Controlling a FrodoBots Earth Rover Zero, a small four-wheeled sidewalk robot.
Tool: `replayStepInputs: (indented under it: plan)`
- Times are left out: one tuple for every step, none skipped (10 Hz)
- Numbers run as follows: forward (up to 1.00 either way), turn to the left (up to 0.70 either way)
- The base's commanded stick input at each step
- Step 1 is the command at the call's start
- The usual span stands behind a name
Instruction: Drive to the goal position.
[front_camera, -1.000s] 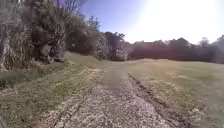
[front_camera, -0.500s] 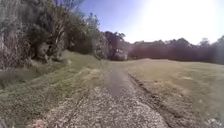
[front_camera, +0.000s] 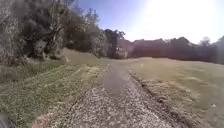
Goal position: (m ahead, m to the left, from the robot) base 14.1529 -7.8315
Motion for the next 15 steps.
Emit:
replayStepInputs:
  plan:
    - [0.5, 0.0]
    - [0.5, 0.0]
    - [0.5, 0.0]
    - [0.5, 0.0]
    - [0.5, 0.0]
    - [0.5, 0.0]
    - [0.5, 0.0]
    - [0.5, 0.0]
    - [0.5, 0.0]
    - [0.5, 0.0]
    - [0.5, 0.0]
    - [0.5, 0.0]
    - [0.5, 0.0]
    - [0.5, 0.0]
    - [0.5, 0.0]
